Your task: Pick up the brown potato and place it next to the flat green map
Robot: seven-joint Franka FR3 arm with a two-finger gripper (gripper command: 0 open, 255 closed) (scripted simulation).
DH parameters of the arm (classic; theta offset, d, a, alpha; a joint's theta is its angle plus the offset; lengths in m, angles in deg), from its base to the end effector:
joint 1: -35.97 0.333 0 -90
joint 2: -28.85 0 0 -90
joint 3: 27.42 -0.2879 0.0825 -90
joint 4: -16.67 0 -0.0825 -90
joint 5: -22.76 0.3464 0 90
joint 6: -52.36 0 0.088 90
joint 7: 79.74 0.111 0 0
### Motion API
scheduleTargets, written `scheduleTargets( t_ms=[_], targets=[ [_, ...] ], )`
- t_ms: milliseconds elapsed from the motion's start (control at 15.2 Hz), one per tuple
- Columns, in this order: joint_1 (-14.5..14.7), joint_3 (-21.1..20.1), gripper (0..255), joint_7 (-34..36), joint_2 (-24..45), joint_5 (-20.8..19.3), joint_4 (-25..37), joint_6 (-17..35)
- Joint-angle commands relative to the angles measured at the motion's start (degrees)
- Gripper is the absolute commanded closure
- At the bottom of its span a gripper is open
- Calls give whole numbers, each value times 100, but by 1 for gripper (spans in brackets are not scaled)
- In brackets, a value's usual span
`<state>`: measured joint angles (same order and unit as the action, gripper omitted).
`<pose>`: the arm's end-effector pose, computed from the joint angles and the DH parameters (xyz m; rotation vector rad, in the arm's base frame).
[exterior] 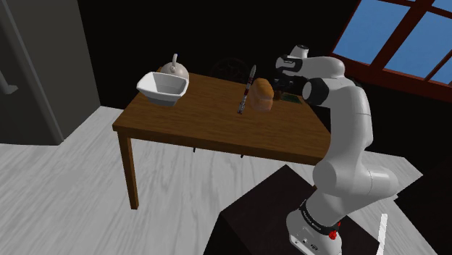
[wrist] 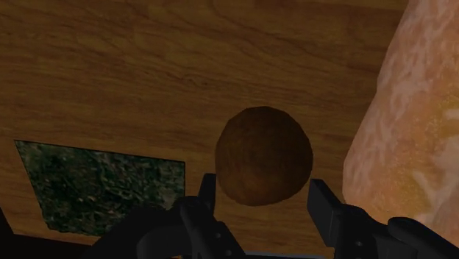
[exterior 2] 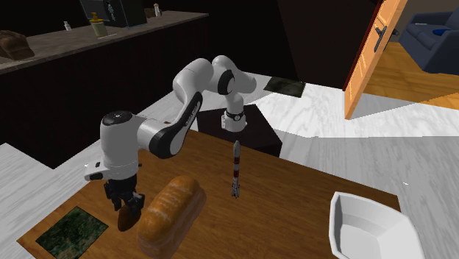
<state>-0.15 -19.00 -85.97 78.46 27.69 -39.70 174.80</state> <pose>0.5614 -0.4886 0.3627 2.8200 -0.9287 0.3823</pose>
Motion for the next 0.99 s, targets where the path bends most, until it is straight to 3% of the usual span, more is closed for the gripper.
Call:
scheduleTargets(
  t_ms=[0, 396, 924],
  targets=[
    [14, -3, 255, 7, 30, 2, -126, 158],
    [22, -16, 255, 1, 172, 19, -383, 556],
    [23, -15, 255, 0, 172, 20, -383, 556]
  ],
)
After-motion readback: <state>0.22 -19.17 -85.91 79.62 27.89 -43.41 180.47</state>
